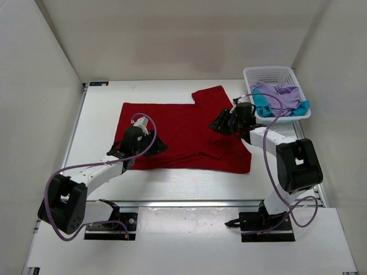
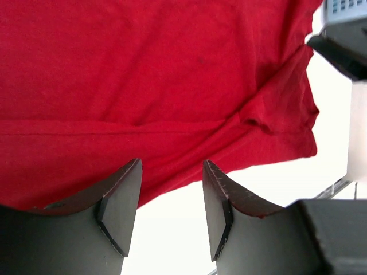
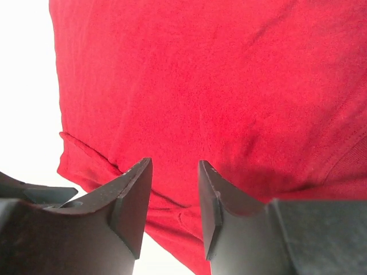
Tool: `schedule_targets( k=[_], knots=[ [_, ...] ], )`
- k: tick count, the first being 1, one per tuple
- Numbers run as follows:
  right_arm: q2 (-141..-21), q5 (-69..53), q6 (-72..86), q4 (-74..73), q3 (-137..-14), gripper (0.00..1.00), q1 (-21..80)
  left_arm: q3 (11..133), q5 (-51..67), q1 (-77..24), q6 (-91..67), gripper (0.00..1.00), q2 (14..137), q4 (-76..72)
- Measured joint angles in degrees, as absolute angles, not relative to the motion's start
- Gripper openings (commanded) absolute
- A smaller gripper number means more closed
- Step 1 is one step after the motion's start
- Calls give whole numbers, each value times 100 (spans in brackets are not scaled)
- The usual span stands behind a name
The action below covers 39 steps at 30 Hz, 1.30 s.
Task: Fold and stack the t-shirts
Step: Fold the flattened tshirt in 1/3 of the way
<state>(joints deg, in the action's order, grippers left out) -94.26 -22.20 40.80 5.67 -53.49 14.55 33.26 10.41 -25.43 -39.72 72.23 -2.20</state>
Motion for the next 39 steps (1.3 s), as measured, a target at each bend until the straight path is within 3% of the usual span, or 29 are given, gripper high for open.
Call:
schedule_targets(
  k=[2, 15, 29, 31, 32, 36, 39],
  knots=[
    [-9369, -2215, 4034, 569, -5293, 26, 1455, 3326, 1083, -2418, -4014, 57, 7220, -222],
    [-7430, -1345, 3586, 64, -3216, 33, 1824, 3326, 1144, -2314, -4025, 57, 7203, -217],
    [-7937, -1586, 3767, 432, -2906, 30, 1859, 3291, 1146, -2375, -4007, 57, 7203, -228],
    [-8009, -1584, 3778, 434, -2987, 24, 1896, 3253, 1146, -2375, -4010, 56, 7203, -261],
    [-8064, -1555, 3771, 432, -3068, 14, 1946, 3242, 1146, -2375, -4012, 56, 7203, -261],
    [-8256, -1426, 3721, 314, -3474, 1, 2025, 3234, 1149, -2375, -4012, 57, 7205, -272],
    [-8525, -1361, 3653, 207, -4034, 0, 2023, 3229, 1151, -2373, -4012, 56, 7205, -309]
  ],
)
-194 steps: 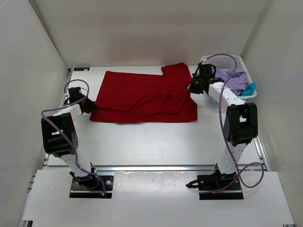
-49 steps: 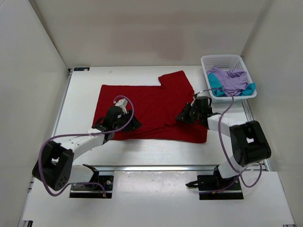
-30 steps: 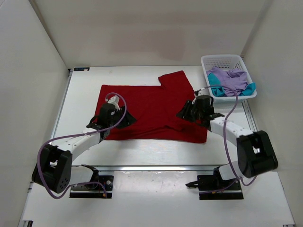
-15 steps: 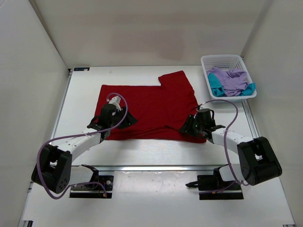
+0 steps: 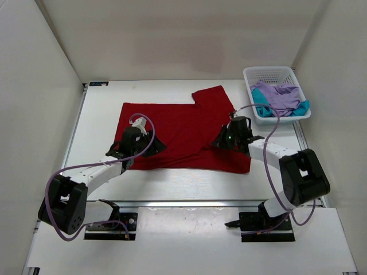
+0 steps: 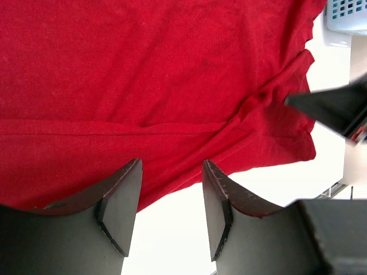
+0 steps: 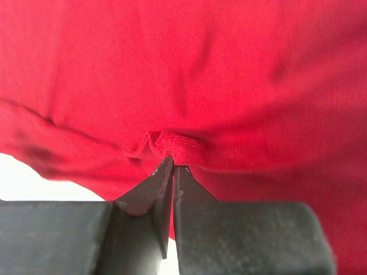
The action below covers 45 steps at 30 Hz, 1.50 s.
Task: Fold and stack the t-shirts
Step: Fold the flattened tshirt in 1/3 of the way
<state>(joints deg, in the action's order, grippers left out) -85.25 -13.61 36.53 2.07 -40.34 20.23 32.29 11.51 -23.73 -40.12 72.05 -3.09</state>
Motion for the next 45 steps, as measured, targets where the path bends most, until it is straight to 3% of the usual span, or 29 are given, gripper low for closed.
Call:
schedule_targets(
  k=[5, 8, 11, 12, 13, 18, 21, 25, 30, 36, 45],
  knots=[
    [-9240, -1256, 3474, 43, -5048, 1, 2053, 3229, 1168, -2342, -4034, 56, 7205, -327],
    [-9732, -1194, 3406, -158, -5627, 9, 2134, 3229, 1166, -2322, -4038, 56, 7203, -329],
    [-10119, -1083, 3319, -270, -6047, 23, 2252, 3229, 1166, -2298, -4053, 56, 7203, -329],
    [-10204, -1052, 3295, -338, -6143, 35, 2292, 3229, 1166, -2290, -4056, 56, 7201, -329],
    [-10272, -1050, 3310, -362, -6217, 37, 2320, 3229, 1166, -2263, -4058, 56, 7196, -329],
    [-10302, -1096, 3183, -399, -6292, 38, 2362, 3227, 1162, -2196, -4115, 56, 7140, -329],
    [-9907, -1004, 3118, -344, -5990, 32, 2383, 3229, 1118, -2246, -4125, 56, 7105, -331],
    [-8497, -810, 3133, -139, -4578, 16, 2364, 3323, 1081, -2613, -4165, 55, 7330, -392],
    [-7614, -661, 3199, -80, -3319, 7, 2075, 3612, 1208, -2528, -4512, 54, 8154, -808],
    [-7081, -322, 3326, -178, -2499, 3, 1747, 4018, 1546, -1420, -5190, 54, 9227, -1481],
    [-6176, -373, 3538, -14, -1719, 1, 1100, 3203, 1645, -134, -5671, 53, 9258, -1787]
  ],
)
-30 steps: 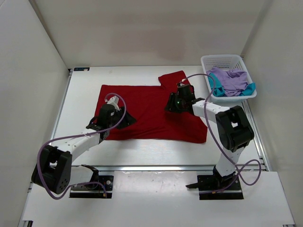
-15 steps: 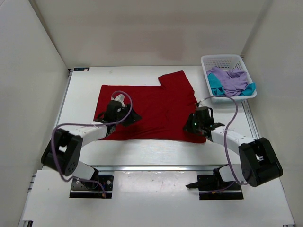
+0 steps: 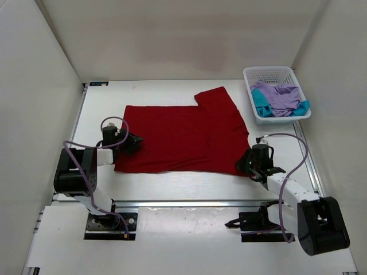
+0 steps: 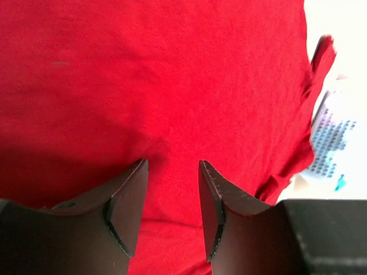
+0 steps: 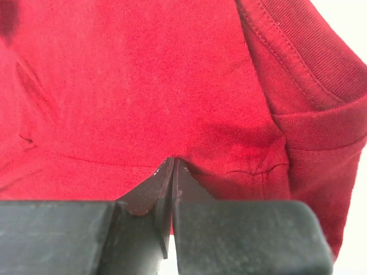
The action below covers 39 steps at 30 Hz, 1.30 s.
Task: Fold and stack the t-shirts
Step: Fold the flattened tshirt in 1/3 of the way, then grap the side of the flattened tshirt furthest away from the robot with both arms
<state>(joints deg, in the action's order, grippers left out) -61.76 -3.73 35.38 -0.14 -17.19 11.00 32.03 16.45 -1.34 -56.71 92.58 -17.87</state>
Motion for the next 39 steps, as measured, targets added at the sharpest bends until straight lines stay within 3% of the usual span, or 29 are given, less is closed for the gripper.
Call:
schedule_targets(
  k=[5, 8, 11, 18, 26, 34, 39],
  knots=[
    [-5502, -548, 3739, -187, -1347, 4, 1090, 2504, 1629, 384, -5745, 54, 8495, -1702],
    [-5343, -696, 3795, -429, -1361, 21, 1162, 2318, 1485, 513, -5776, 60, 8007, -1448],
    [-5428, -757, 3691, -882, -1723, 24, 1151, 2596, 1260, 397, -5752, 65, 7811, -1223],
    [-6366, -779, 3212, -899, -3223, 10, 1127, 4727, 1271, -322, -5400, 64, 8779, -1402],
    [-8215, -1004, 2729, -493, -4565, 13, 1503, 5885, 1076, 73, -4923, 65, 10853, -701],
    [-9041, -1175, 2576, -274, -5400, 14, 1535, 7776, -226, 108, -3760, 62, 11441, 423],
    [-9242, -1400, 2571, -69, -5413, 15, 1507, 8619, -864, 106, -3111, 55, 11830, 891]
  ],
)
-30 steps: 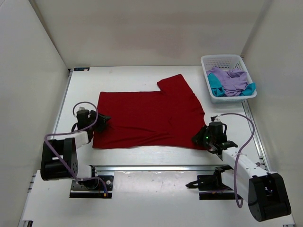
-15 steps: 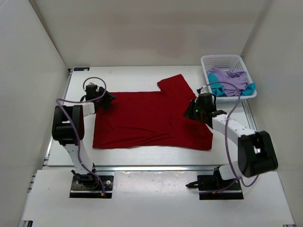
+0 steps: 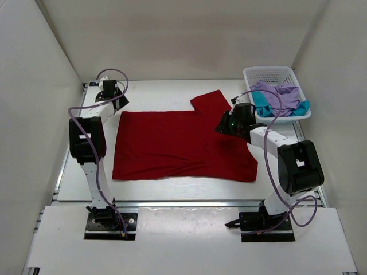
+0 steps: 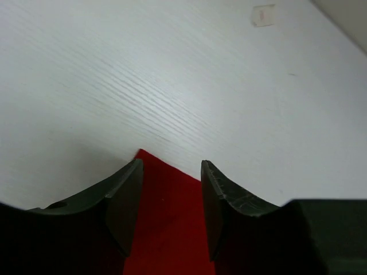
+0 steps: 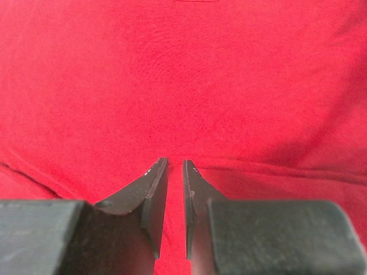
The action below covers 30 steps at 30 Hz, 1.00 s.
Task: Fold and stack the t-shirts
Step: Grap the side of the flattened tshirt furthest away from the robot with both arms
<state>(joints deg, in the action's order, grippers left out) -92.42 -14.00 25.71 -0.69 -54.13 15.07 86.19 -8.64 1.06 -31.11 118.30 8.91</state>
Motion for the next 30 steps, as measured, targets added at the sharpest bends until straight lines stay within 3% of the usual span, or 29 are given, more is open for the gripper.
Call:
schedule_targets(
  k=[14, 17, 19, 22, 26, 28, 30],
  knots=[
    [-9557, -1767, 2613, 255, -5647, 16, 1466, 10353, -1046, 128, -2349, 60, 13159, 2633],
    [-9557, -1791, 2637, 283, -5647, 15, 1463, 10516, -985, 108, -2305, 48, 13211, 2856],
    [-9557, -1806, 2659, 301, -5647, 15, 1452, 10726, -952, 99, -2252, 46, 13299, 3052],
    [-9557, -1850, 2676, 305, -5649, 16, 1404, 10947, -939, 89, -2217, 45, 13441, 3164],
    [-9557, -1857, 2676, 274, -5778, 16, 1282, 10910, -934, 102, -2204, 53, 13443, 3245],
    [-9557, -1865, 2681, 261, -5894, 16, 1219, 10910, -939, 102, -2189, 53, 13443, 3291],
    [-9555, -1887, 2679, 266, -6005, 17, 1179, 10912, -941, 99, -2185, 46, 13443, 3328]
  ],
)
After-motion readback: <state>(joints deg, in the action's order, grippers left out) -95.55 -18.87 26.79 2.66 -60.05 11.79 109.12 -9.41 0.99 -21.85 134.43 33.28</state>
